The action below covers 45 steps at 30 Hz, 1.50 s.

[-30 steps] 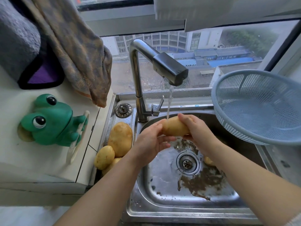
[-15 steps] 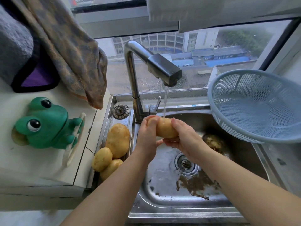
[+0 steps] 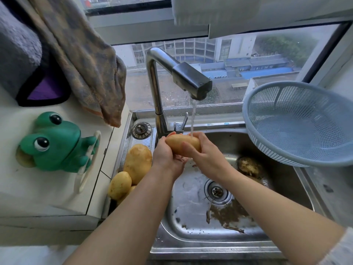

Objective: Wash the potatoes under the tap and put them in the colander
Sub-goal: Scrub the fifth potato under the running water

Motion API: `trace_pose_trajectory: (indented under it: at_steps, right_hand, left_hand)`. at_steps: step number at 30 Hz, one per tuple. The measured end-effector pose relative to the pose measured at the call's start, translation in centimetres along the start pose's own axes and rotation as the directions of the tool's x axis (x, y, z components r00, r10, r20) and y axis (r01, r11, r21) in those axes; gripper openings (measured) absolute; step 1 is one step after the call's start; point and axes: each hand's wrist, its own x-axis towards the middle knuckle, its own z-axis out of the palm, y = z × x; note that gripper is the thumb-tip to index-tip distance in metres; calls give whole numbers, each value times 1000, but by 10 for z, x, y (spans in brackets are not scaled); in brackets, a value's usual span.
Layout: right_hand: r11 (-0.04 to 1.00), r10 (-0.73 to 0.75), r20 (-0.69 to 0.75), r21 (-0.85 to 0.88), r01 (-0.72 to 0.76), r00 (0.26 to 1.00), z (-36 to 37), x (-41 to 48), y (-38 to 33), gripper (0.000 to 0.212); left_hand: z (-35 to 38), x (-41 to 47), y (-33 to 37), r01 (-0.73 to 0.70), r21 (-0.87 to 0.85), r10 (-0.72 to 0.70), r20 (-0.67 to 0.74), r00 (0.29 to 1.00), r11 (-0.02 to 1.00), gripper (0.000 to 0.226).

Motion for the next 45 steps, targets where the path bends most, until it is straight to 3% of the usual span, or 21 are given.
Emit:
trace_pose_trajectory:
  at_steps: [5, 9, 11, 13, 15, 18, 20, 23, 26, 28, 29, 30, 31, 32, 33, 34, 35, 36, 37, 42, 45]
  right_hand:
    - [909, 303, -45, 314, -274, 952, 5, 2, 0, 68]
    - [624, 560, 187, 546, -559, 807, 5, -5, 1, 74]
    - [491, 587, 309, 599, -632, 748, 0, -8, 2, 76]
    - [458, 568, 373, 598, -658, 734, -10, -10, 6, 79]
    - [481, 578, 352, 582, -656, 736, -20, -12, 11, 74]
    - [618, 601, 172, 519, -590, 781, -30, -14, 10, 51]
    - [766, 485, 150, 404, -501, 862, -33, -18, 13, 42]
    - [925, 243, 167, 255, -280, 955, -36, -26, 18, 51]
    - [962, 156, 162, 200, -187, 974, -41, -27, 13, 56]
    - [965, 166, 240, 160, -207, 957, -45, -27, 16, 54]
    - [946, 209, 285, 185, -267, 936, -46, -26, 21, 52]
    - [918, 267, 320, 204, -341, 909, -45, -26, 26, 51]
    - [897, 329, 350, 176, -406, 877, -42, -26, 34, 52]
    - [908, 383, 344, 31, -419, 857, -37, -27, 42, 52]
    - [892, 428, 315, -299, -340, 847, -32, -27, 50, 53]
    - [751, 467, 260, -621, -224, 845, -26, -27, 59, 53]
    - [576, 466, 217, -810, -108, 858, -19, -30, 64, 51]
    - [498, 485, 207, -864, -74, 850, -13, -34, 71, 49]
    - [501, 505, 219, -862, -77, 835, -8, -36, 76, 48]
    - [632, 443, 305, -773, -53, 843, 20, -31, 62, 56]
    - [793, 379, 362, -601, -98, 852, 42, -28, 41, 69]
  left_hand:
    - [-6, -7, -9, -136, 116, 121, 125, 985, 984, 31]
    - [-9, -13, -12, -166, 135, 136, 208, 969, 977, 33]
    - [-6, -14, -15, -160, 139, 124, 232, 965, 977, 35]
    - [1, -16, -19, -146, 172, 103, 237, 966, 974, 35]
    - [10, -18, -24, -124, 214, 79, 210, 975, 969, 35]
    - [22, -20, -30, -72, 235, 37, 149, 988, 969, 33]
    - [24, -22, -31, -48, 246, 14, 138, 990, 968, 31]
    - [22, -27, -28, -52, 242, 5, 190, 982, 969, 31]
    - [7, -32, -19, -33, 193, -15, 246, 969, 981, 35]
    - [-10, -31, -15, -11, 188, -39, 260, 965, 982, 39]
    - [-18, -30, -15, -9, 264, -56, 237, 970, 964, 38]
    - [-26, -29, -18, -23, 437, -71, 197, 978, 899, 36]
    - [-34, -29, -22, -57, 683, -83, 170, 982, 728, 32]
    - [-42, -30, -29, -84, 881, -111, 152, 982, 466, 32]
    - [-50, -30, -36, -119, 970, -156, 154, 976, 212, 37]
    - [-58, -29, -44, -157, 987, -194, 160, 968, 30, 43]
    - [-65, -28, -50, -167, 984, -209, 150, 966, -66, 49]
    - [-70, -27, -53, -149, 986, -193, 132, 972, -73, 54]
    - [-73, -28, -53, -131, 990, -158, 122, 980, -47, 58]
    - [-88, -35, -26, -163, 976, -48, 171, 984, 142, 56]
    - [-101, -53, -2, -276, 947, 58, 270, 961, 165, 55]
